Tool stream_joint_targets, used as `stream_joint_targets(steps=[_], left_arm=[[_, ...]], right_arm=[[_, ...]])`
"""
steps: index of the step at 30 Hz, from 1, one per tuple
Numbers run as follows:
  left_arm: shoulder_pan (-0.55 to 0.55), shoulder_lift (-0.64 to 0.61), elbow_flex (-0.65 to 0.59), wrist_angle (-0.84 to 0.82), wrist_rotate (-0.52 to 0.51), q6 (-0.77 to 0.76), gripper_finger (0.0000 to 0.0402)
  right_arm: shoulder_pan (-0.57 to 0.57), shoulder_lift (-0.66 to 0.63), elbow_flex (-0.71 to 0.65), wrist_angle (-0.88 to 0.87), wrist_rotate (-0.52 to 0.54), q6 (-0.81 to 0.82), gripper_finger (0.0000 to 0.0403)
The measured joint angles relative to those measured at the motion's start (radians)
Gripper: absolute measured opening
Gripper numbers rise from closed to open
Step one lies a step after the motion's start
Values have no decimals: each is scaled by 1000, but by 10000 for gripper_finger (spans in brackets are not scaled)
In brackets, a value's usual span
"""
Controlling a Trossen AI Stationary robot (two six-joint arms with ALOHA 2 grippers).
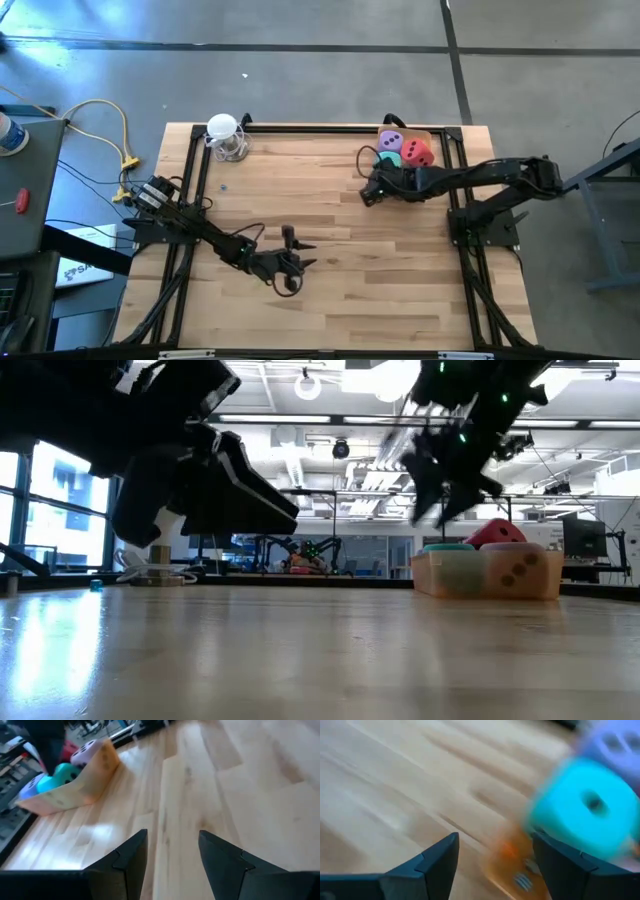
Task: Pick & Place Dice
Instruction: Put the green small die into the orange bin
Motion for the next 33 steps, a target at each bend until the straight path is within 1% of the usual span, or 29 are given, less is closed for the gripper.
stream_joint_targets(steps=[2,5,8,10,11,12,13,14,16,21,24,26,28,33], left_arm=[[0,-1,0,-19,-22,0,169],[-18,-21,-1,-41,-53,15,169],[-73,-72,-1,-43,-134,109,169],[-117,-115,-1,-52,-199,183,169],[-142,-145,0,-77,-227,209,169],[-165,-177,-1,-105,-233,216,169],[-184,-212,0,-144,-210,205,169],[-202,-248,1,-205,-162,180,169],[-226,-310,0,-335,-58,79,169],[-224,-449,0,-706,208,-337,169],[-222,-491,0,-883,327,-548,169],[-233,-493,0,-963,384,-633,168],[-253,-475,-3,-1016,400,-693,166],[-313,-411,-3,-1012,418,-767,159]], right_arm=[[18,-20,0,132,-7,-76,245],[61,-42,2,342,-60,-202,243],[117,-43,2,516,-131,-301,243],[154,-43,2,595,-178,-352,243],[173,-42,2,631,-198,-373,243],[192,-37,2,663,-214,-391,243],[211,-33,2,683,-221,-406,243],[229,-29,2,694,-231,-417,243],[265,-19,2,714,-235,-430,243],[339,10,2,740,-233,-437,243],[364,42,2,762,-232,-437,243],[376,60,1,766,-232,-440,243],[383,87,1,793,-232,-441,243],[383,140,1,820,-241,-439,243]])
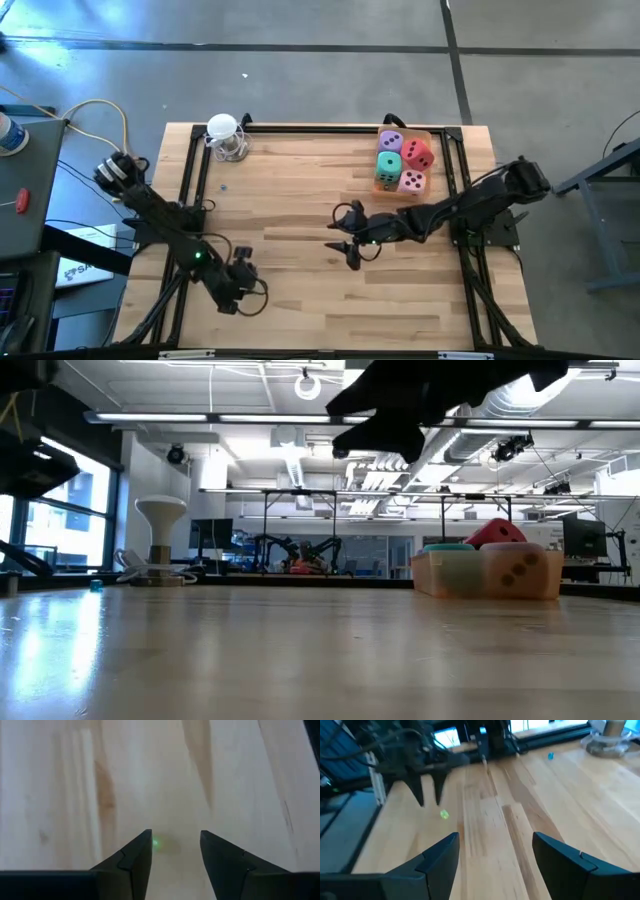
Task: Pick & Place Dice
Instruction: Put the green small die into the orange bin
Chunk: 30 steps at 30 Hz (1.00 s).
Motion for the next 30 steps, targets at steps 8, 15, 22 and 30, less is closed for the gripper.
stream_joint_targets(steps=[8,15,22,30], left_arm=[[-86,99,1,-42,-133,4,153],[-86,132,1,-56,-180,4,153],[-83,137,1,-50,-178,34,153],[-26,136,-10,8,-120,126,153]], right_arm=[[-1,36,0,63,-13,-2,243],[-1,36,0,83,-72,4,243],[0,36,0,93,-74,3,243],[0,36,0,107,-73,3,243]])
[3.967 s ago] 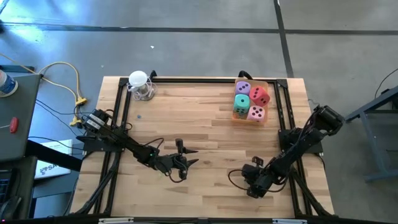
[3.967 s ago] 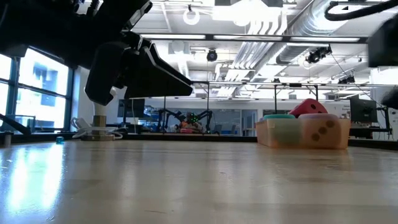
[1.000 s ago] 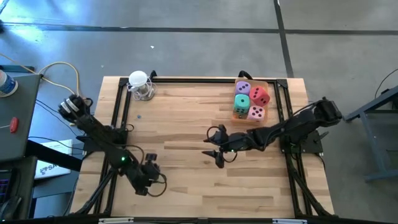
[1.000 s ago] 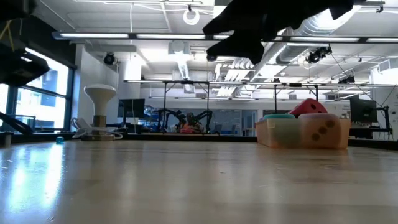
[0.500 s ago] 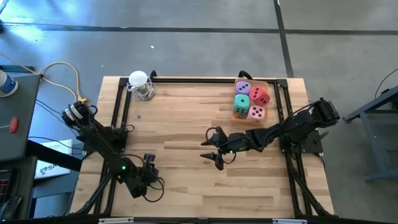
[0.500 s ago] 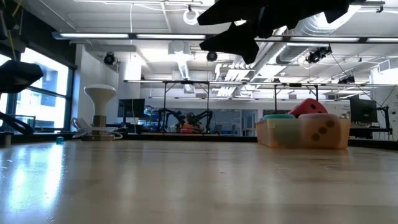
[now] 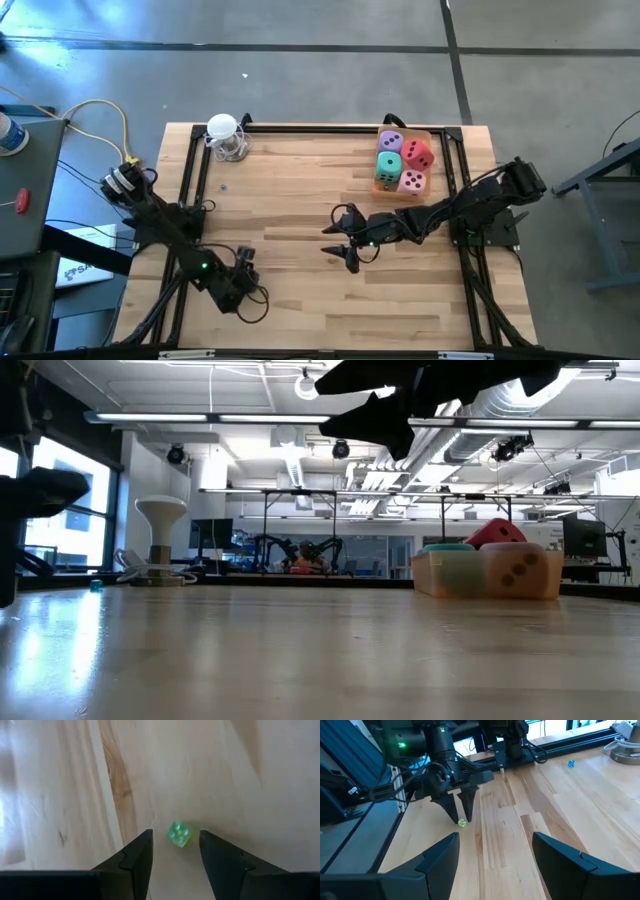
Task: Pick & Place Dice
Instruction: Put the green small die into the orange bin
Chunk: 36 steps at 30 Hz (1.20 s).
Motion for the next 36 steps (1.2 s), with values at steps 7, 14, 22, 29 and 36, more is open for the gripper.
stream_joint_targets(steps=[7,14,22,29,36], left_arm=[[33,0,-2,2,59,0,153],[33,0,-2,3,67,0,115],[33,0,-3,13,59,32,29],[43,0,-4,53,37,89,1],[72,0,-4,83,33,139,0]], right_arm=[[14,0,0,0,0,0,243],[19,0,0,0,0,-8,243],[20,0,0,-1,-2,-3,243],[28,0,0,-4,-55,3,243],[76,0,0,-73,-93,0,243]])
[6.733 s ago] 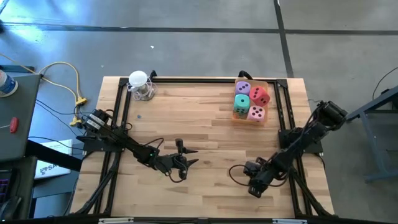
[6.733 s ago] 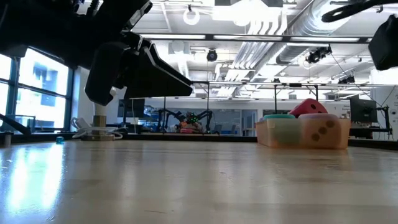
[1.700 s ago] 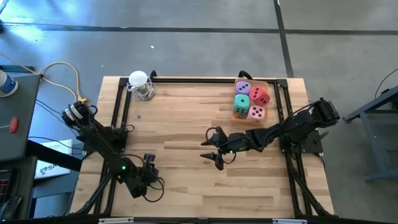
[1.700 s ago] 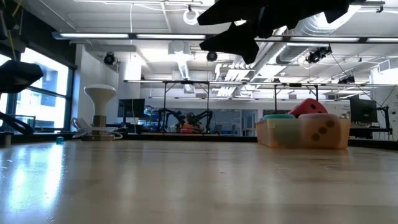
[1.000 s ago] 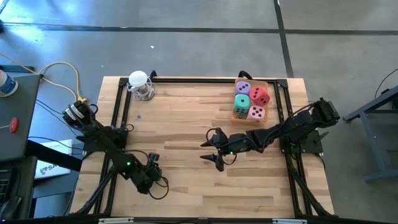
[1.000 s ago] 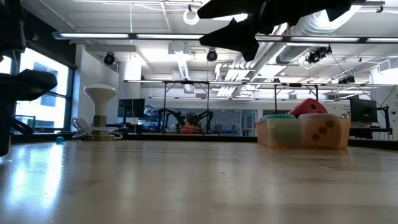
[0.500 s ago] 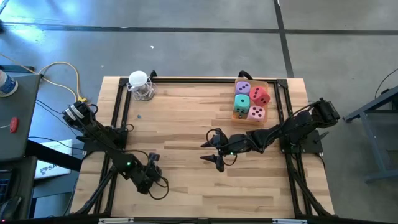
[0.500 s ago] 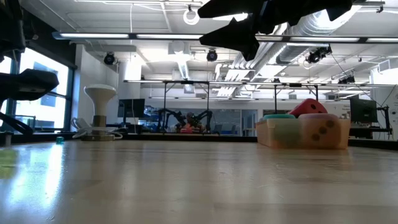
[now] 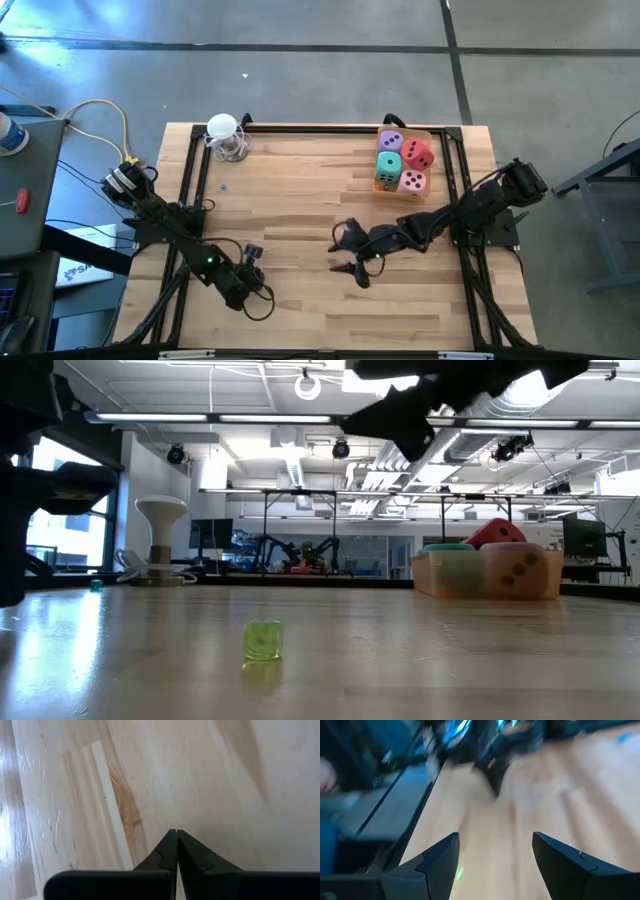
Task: Pick & Place Dice
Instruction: Put the green small die into the orange bin
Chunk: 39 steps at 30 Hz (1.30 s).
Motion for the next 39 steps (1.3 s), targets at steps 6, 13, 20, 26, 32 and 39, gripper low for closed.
stream_joint_targets(steps=[6,13,20,26,32,39], left_arm=[[17,0,0,25,-1,72,0],[33,0,0,181,-40,217,25],[33,0,0,335,-60,235,78],[33,0,0,391,-78,209,90],[27,0,0,390,-80,107,90],[4,0,0,392,-78,11,90]], right_arm=[[92,0,0,-98,-96,-109,243],[182,0,0,-113,152,-180,243],[254,0,0,-68,244,-110,243],[306,79,41,2,296,-76,243],[305,278,275,-132,371,-161,243],[252,406,402,-265,382,-76,243]])
